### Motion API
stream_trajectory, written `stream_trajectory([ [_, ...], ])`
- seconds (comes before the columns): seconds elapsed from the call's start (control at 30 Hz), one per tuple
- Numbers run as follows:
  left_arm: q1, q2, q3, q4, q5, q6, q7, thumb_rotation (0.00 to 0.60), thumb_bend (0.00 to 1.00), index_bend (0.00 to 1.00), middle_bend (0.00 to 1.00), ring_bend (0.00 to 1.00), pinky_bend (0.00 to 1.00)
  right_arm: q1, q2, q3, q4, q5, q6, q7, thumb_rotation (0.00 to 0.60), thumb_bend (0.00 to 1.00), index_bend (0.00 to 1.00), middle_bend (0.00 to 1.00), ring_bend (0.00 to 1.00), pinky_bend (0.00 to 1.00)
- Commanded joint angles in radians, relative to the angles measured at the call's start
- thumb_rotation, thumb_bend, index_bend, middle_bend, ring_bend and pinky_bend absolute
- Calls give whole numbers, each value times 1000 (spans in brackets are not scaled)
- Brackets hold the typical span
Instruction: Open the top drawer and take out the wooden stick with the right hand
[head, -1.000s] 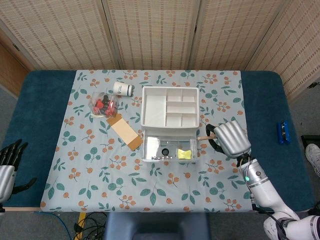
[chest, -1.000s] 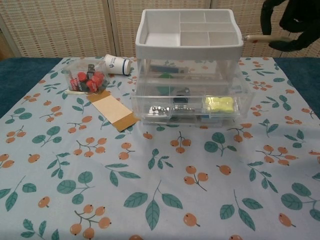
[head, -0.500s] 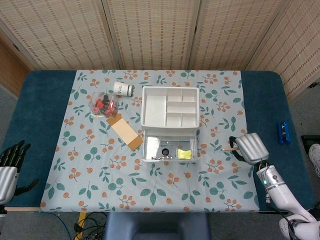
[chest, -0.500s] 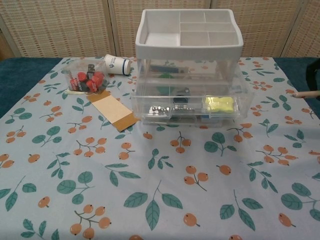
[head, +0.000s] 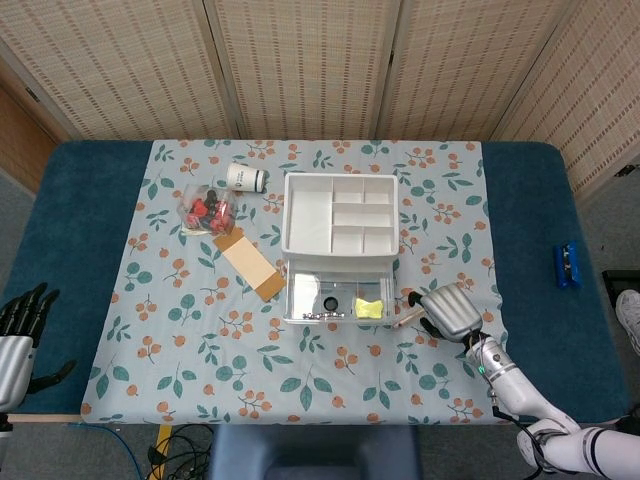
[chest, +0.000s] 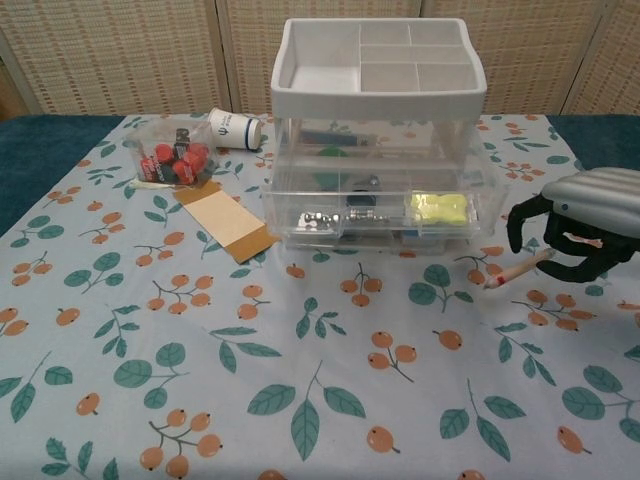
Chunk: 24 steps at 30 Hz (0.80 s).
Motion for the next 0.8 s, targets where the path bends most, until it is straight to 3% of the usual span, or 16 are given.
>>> stream_trajectory([
  [0.03,1,-1,0,4,-2,0,-5,600,159,32,0,0,72,-8,10,5,-21,-6,14,-1,600,438,191,881,1000,1000],
  [0.2,5,0,-1,16,-6,4,-21,600,159,32,0,0,72,-69,103,7,-105,-54,136,7,600,437,161,826,954,1000],
  [0.33,4,-2,-2,24,-8,1,-27,600,159,32,0,0,72,-146,192,14,-188,-82,275,27,600,437,161,680,762,979],
  [0.4,3,-4,-2,26,-5,1,-30,600,159,32,0,0,72,-188,234,11,-226,-86,333,26,600,438,161,566,631,863],
  [0.53,1,-7,-3,21,-2,0,-26,600,159,32,0,0,72,-262,293,1,-270,-83,416,19,600,437,161,328,323,482],
  [0.63,-3,-9,-3,13,11,2,-17,600,159,32,0,0,72,-316,311,-3,-281,-88,478,39,600,438,161,259,237,380],
  [0.8,-8,-9,-4,0,19,2,-3,600,159,32,0,0,72,-385,323,-13,-280,-95,535,72,600,438,161,246,219,363],
])
